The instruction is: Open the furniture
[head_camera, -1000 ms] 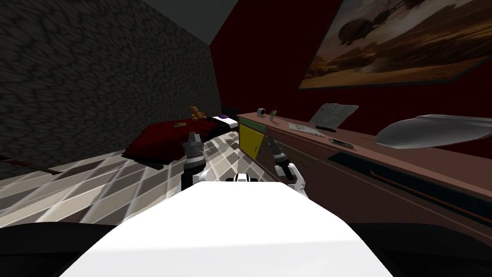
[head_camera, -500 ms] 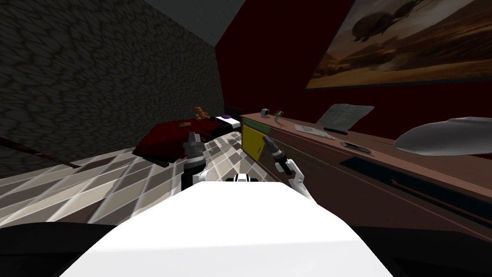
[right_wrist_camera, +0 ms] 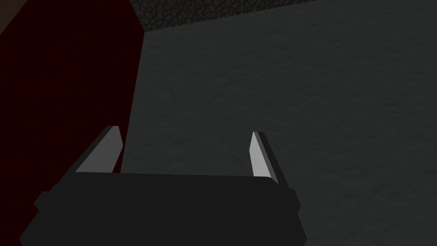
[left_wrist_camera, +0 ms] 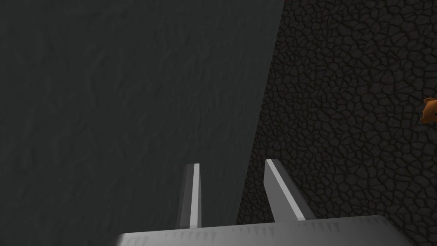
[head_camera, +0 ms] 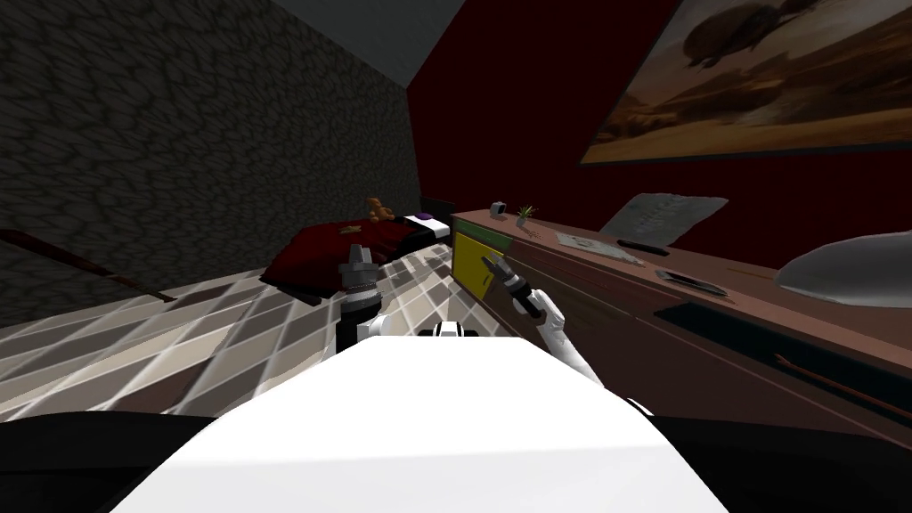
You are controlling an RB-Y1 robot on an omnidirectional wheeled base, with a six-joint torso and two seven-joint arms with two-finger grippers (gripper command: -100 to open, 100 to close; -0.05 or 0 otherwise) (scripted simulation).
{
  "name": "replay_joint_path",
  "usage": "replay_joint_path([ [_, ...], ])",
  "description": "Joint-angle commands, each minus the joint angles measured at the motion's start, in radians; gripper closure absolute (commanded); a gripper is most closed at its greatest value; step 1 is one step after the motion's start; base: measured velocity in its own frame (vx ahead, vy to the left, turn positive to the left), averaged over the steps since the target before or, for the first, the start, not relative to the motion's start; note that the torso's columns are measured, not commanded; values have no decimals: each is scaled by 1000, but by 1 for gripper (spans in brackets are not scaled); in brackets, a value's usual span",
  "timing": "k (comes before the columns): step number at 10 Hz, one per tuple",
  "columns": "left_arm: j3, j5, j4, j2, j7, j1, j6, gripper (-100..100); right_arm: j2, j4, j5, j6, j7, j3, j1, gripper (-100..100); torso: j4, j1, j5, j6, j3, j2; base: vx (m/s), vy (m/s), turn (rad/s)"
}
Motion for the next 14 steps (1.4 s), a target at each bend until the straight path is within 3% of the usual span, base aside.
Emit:
replay_joint_path([
  [1,0,0,0,0,0,0,0,0,-38,46,66,-9,17,2,-31,-100,0,1,0,-1,0,0,17,56,53],
  [2,0,0,0,0,0,0,0,0,-73,87,102,-13,31,6,-61,-100,0,0,0,0,0,0,26,60,90],
  [3,0,0,0,0,0,0,0,0,-73,87,120,-13,31,6,-61,-100,0,0,0,-1,0,0,23,44,51],
  [4,0,0,0,0,0,0,0,0,-110,129,156,-17,46,9,-89,-100,0,-1,0,0,0,0,26,50,94],
  [5,0,0,0,0,0,0,0,0,-110,129,172,-17,46,9,-89,-100,0,0,0,0,0,-1,21,41,64],
  [6,0,0,0,0,0,0,0,0,-147,172,207,-20,61,12,-117,-100,0,0,0,0,0,0,16,47,104],
  [7,0,0,0,0,0,0,0,0,-147,172,224,-20,61,12,-117,-100,0,0,0,-1,0,0,14,40,54],
  [8,0,0,0,0,0,0,0,0,-185,211,263,-24,76,14,-144,-100,0,0,0,0,0,0,15,42,74],
  [9,0,0,0,0,0,0,0,0,-185,215,276,-24,76,14,-144,-100,0,0,0,0,0,0,13,35,58],
  [10,0,0,0,0,0,0,0,0,-224,260,313,-27,92,17,-170,-100,0,0,0,0,0,0,5,45,124],
  [11,0,0,0,0,0,0,0,0,-224,260,327,-27,92,17,-170,-100,0,0,0,-1,0,0,5,34,61],
  [12,0,0,0,0,0,0,0,0,-263,292,365,-30,108,20,-195,-100,0,0,0,0,0,0,8,36,98],
  [13,0,0,0,0,0,0,0,0,-263,304,377,-30,108,20,-195,-100,0,0,0,-1,0,0,7,29,57],
  [14,0,0,0,0,0,0,0,0,-303,348,415,-34,125,22,-219,-100,0,0,0,0,0,0,6,34,90],
])
